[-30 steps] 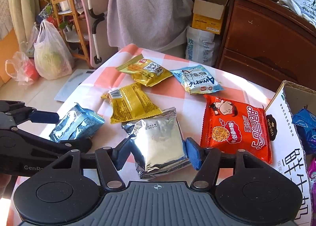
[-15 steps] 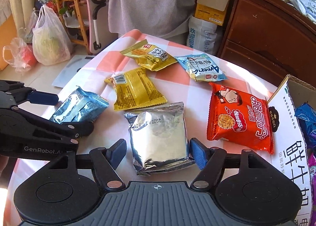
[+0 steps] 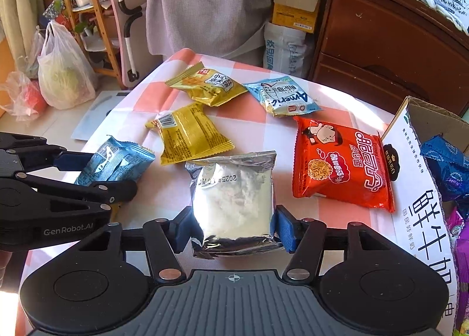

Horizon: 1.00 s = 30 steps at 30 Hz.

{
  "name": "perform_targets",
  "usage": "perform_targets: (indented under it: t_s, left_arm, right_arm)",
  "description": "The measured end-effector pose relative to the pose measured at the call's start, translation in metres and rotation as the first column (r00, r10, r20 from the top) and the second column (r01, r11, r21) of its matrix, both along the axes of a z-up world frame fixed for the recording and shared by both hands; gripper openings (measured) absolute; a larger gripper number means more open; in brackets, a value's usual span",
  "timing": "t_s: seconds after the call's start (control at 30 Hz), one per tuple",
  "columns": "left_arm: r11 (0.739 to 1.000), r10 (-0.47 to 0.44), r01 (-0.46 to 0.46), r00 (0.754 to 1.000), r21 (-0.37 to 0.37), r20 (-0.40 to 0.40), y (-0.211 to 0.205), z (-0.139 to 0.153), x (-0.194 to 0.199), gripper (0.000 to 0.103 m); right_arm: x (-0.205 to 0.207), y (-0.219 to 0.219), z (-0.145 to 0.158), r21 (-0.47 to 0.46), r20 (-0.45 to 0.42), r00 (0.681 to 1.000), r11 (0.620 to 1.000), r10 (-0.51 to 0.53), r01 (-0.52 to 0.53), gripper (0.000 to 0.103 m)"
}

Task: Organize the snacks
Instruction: 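Carry the silver and light blue bags over the cardboard box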

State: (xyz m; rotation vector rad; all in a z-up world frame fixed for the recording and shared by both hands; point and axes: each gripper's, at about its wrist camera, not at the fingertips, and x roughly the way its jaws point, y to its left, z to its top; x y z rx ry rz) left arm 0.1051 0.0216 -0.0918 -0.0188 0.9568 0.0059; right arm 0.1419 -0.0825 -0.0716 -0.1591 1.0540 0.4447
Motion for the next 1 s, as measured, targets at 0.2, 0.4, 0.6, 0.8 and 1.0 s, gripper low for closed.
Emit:
perform_targets:
  t_s: [0.2, 0.4, 0.6, 0.8, 1.0]
  left_arm:
    - [1.0, -0.016, 0.015, 0.999, 0.016, 0.041, -0.008, 0.013, -0.002, 0.049]
    - [1.0, -0.013, 0.013, 0.996, 0.007, 0.09, -0.014, 0.033, -0.002, 0.049]
    - [1.0, -0.025, 0.027, 0.991, -0.013, 0.134, -0.022, 0.059, 0.002, 0.049]
    - [0.994, -0.104, 0.097, 0.977, 0.044, 0.184, -0.042, 0.083, 0.012, 0.049]
    - [0.991, -0.132, 0.126, 0.966, 0.042, 0.224, -0.061, 0.094, 0.027, 0.049]
  right_arm:
    - [-0.001, -0.008, 0.013, 0.017, 0.029, 0.999, 0.999, -0.042, 0.042, 0.058]
    - [-0.005, -0.014, 0.029, 0.022, 0.073, 0.994, 0.997, -0.081, 0.08, 0.058]
    - [-0.01, -0.034, 0.049, 0.053, 0.112, 0.979, 0.985, -0.168, 0.162, 0.058]
    - [-0.021, -0.06, 0.071, 0.092, 0.149, 0.953, 0.963, -0.263, 0.252, 0.058]
    - [-0.029, -0.077, 0.079, 0.106, 0.164, 0.945, 0.957, -0.283, 0.268, 0.058]
